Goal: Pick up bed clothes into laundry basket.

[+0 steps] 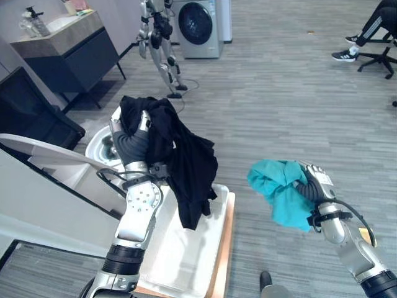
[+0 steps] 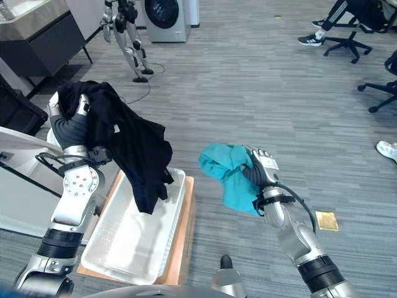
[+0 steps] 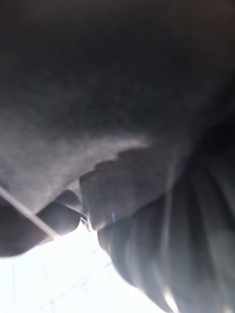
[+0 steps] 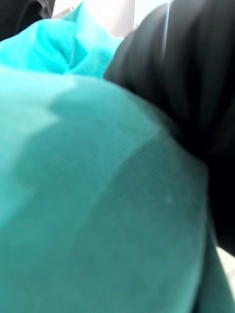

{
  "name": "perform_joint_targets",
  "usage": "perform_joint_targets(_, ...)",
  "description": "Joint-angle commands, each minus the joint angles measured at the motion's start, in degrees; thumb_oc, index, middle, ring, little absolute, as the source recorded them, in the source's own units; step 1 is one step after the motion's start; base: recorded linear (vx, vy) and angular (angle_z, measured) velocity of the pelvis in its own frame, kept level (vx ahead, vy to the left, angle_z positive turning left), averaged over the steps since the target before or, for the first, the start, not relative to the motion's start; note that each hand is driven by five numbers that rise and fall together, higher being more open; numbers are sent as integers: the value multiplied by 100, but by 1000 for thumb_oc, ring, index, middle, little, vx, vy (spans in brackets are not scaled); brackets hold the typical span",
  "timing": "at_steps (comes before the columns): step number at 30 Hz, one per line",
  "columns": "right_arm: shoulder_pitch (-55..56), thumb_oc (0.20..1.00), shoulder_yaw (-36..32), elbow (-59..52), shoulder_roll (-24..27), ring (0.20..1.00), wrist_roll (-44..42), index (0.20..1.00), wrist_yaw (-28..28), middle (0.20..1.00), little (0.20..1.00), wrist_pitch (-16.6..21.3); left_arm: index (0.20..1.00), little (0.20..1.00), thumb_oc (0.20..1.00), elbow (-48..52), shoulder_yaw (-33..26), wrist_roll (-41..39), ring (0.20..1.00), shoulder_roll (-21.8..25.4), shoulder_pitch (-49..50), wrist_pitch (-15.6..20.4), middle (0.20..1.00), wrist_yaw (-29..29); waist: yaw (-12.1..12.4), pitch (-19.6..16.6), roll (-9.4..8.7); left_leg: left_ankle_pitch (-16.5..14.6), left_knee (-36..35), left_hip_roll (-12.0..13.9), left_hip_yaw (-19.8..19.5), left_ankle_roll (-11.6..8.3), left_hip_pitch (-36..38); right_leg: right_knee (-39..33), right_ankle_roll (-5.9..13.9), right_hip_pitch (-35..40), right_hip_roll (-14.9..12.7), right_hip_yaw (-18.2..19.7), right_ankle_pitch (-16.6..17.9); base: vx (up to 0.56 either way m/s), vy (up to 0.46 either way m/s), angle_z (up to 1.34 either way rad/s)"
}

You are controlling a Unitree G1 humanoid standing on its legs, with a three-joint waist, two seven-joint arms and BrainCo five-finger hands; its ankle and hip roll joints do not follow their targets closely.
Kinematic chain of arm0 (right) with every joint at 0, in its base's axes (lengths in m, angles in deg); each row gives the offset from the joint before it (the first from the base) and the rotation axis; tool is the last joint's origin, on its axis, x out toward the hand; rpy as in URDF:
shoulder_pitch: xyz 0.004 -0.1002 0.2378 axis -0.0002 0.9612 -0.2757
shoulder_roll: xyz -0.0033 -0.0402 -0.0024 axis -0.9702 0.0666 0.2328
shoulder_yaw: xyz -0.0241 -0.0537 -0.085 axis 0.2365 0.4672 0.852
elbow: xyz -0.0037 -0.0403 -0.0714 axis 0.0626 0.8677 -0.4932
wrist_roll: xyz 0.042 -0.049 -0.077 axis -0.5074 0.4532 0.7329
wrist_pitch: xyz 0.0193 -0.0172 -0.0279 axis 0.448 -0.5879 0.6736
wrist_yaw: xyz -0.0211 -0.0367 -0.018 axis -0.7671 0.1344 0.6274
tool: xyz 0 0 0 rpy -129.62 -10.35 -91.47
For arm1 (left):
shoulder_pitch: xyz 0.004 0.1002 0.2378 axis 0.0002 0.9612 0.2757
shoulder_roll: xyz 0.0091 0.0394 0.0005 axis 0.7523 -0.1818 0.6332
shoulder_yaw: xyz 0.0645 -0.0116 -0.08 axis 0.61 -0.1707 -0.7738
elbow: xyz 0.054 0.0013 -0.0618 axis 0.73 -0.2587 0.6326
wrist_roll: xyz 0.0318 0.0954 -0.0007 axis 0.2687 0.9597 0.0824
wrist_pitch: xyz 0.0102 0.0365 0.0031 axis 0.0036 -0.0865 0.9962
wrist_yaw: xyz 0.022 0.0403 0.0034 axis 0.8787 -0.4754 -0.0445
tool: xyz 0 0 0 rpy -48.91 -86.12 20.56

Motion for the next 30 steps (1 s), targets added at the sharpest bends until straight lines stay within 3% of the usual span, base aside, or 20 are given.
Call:
perform_joint_targets(1, -391, 200, -99, -264, -75, 200, -198, 200, 157, 200, 200, 232, 200, 200, 200, 185, -37, -168, 200, 116, 26, 387, 200, 184, -53, -339, -212, 253, 28, 285, 47, -210, -142, 82, 441, 454, -402, -158, -711, 0, 0, 0)
perform_joint_targets(10, -404, 200, -138, -256, -198, 200, -86, 200, 182, 200, 200, 151, 200, 200, 200, 355, 503, -703, 200, -291, 1167, 356, 200, 1194, 25, -271, -249, 198, 28, 262, -6, -168, -148, 82, 412, 455, -415, -107, -708, 0, -1, 2)
perform_joint_targets(18, -321, 200, -141, -348, -340, 200, -39, 200, 212, 200, 200, 142, 200, 200, 200, 73, 623, -986, 200, -443, 2040, 206, 200, 1527, 38, -202, -333, 159, 28, 229, 0, -128, -176, 82, 407, 410, -434, -41, -693, -8, -4, 0)
perform_joint_targets(19, -329, 200, -142, -371, -363, 200, -48, 200, 224, 200, 200, 147, 928, 928, 928, -42, 587, -947, 928, -435, 2127, 168, 928, 1547, 38, -197, -347, 161, 28, 226, 6, -128, -184, 82, 403, 390, -428, -22, -687, -25, -9, -3)
perform_joint_targets(20, -336, 200, -136, -375, -377, 200, -43, 200, 225, 200, 200, 148, 1000, 1000, 1000, -174, 564, -872, 1000, -433, 2214, 118, 1000, 1547, 33, -185, -364, 139, 28, 217, 5, -130, -167, 82, 409, 401, -430, -16, -707, -38, -7, -4)
perform_joint_targets(22, -430, 200, -76, -402, -442, 200, -63, 200, 239, 200, 200, 148, 1000, 1000, 1000, -1068, 439, -601, 1000, -516, 2374, -120, 1000, 1437, 35, -200, -433, 153, 28, 218, 33, -137, -189, 82, 399, 365, -430, 28, -675, -53, -2, -3)
perform_joint_targets(26, -662, 200, 42, -410, -414, 200, -76, 200, 223, 200, 200, 123, 1000, 1000, 1000, -1929, 414, -436, 1000, -513, 2155, -366, 1000, 1391, 18, -240, -475, 157, 28, 226, 49, -148, -193, 82, 398, 351, -426, 59, -654, -8, 0, 0)
perform_joint_targets(30, -843, 200, 103, -483, -356, 200, -26, 200, 187, 200, 200, 109, 1000, 1000, 1000, -1990, 349, -237, 1000, -370, 2083, -403, 1000, 1410, 5, -270, -488, 142, 28, 225, 73, -153, -190, 82, 399, 337, -442, 69, -644, 0, 0, 0)
